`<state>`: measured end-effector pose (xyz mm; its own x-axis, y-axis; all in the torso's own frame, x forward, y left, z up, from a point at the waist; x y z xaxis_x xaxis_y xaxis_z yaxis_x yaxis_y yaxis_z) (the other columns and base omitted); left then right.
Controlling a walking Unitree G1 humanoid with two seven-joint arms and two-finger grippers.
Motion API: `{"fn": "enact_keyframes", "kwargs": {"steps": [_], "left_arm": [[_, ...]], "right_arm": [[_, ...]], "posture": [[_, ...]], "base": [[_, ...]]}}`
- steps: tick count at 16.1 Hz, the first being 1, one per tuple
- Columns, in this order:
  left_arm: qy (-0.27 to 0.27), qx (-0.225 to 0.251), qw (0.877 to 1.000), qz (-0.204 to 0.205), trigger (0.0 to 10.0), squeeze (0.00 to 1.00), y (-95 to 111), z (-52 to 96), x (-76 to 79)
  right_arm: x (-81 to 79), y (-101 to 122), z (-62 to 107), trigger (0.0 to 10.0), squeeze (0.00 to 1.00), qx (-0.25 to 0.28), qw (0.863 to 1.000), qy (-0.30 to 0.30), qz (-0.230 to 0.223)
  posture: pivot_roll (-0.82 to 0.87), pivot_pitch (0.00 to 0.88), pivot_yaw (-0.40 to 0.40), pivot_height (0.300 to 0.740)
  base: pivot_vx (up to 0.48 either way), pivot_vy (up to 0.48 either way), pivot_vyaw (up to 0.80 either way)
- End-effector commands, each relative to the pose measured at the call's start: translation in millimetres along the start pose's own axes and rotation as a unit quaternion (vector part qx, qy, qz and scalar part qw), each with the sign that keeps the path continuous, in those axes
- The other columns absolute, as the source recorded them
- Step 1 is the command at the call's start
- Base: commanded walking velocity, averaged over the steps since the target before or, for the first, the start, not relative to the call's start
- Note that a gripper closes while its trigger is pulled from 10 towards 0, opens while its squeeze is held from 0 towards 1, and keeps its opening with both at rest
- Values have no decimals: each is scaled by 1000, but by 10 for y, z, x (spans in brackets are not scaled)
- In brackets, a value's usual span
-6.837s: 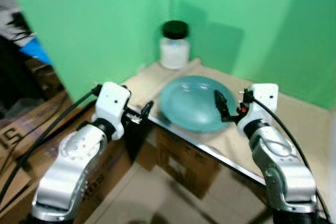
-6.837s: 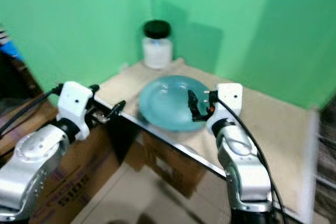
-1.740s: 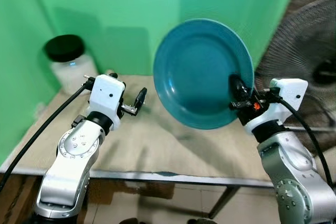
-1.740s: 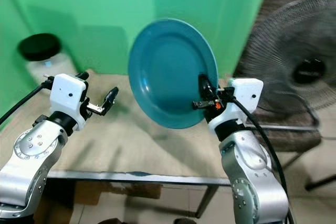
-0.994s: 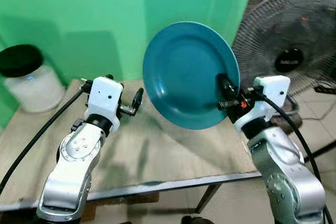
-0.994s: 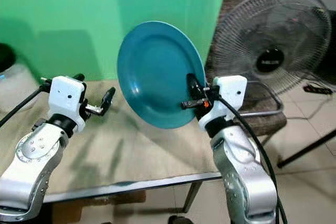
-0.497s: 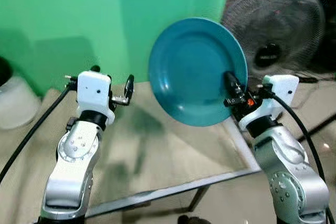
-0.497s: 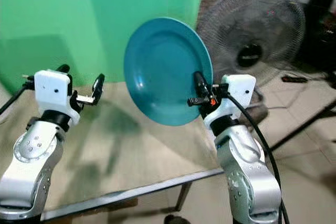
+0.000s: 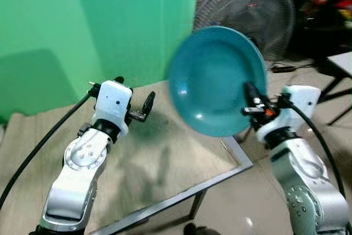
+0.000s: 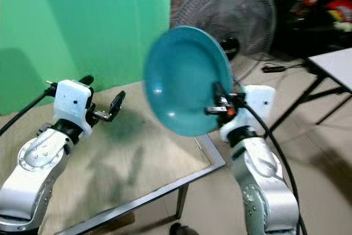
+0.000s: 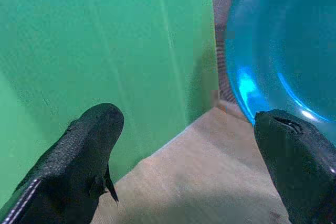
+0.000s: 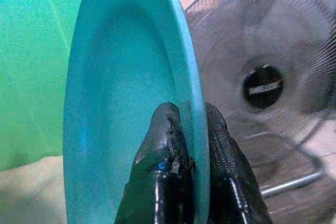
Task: Setting the table
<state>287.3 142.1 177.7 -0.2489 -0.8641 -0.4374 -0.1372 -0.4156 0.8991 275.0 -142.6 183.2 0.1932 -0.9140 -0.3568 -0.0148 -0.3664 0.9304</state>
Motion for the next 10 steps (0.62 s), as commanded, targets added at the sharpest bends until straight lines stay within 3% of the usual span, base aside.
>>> {"fn": "enact_keyframes", "kwargs": {"steps": [1, 7, 10], "left_arm": [[-3, 1, 1000, 3, 10000, 0, 23, -18, -14], [-11, 1, 1000, 17, 10000, 0, 19, -15, 12], [-20, -5, 999, 28, 10000, 0, 24, -40, 76]], "right_arm": [[-91, 103, 2, 10000, 0, 26, 1000, 17, 4], [-78, 118, 31, 10000, 0, 31, 999, 6, 19], [25, 122, 45, 10000, 0, 33, 999, -30, -5]], "posture": [[119, 0, 3, 740], [113, 0, 8, 740], [112, 0, 17, 740]], "base": [[0, 0, -769], [0, 0, -774], [0, 0, -775]]}}
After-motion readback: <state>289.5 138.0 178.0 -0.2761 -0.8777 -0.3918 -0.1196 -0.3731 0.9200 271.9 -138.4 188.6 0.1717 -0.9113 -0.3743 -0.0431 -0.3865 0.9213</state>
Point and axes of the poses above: a point about 5 cm out from each wrist's last joint towards the gripper, its own z axis pointing back from the gripper into the wrist, its own y axis along the axis of the wrist's last joint, x = y × z, the point moved 3 cm from there along -z, pointing out of the wrist towards the gripper, and after that the axes turned 10 degrees about -z, right-handed, at the moved point
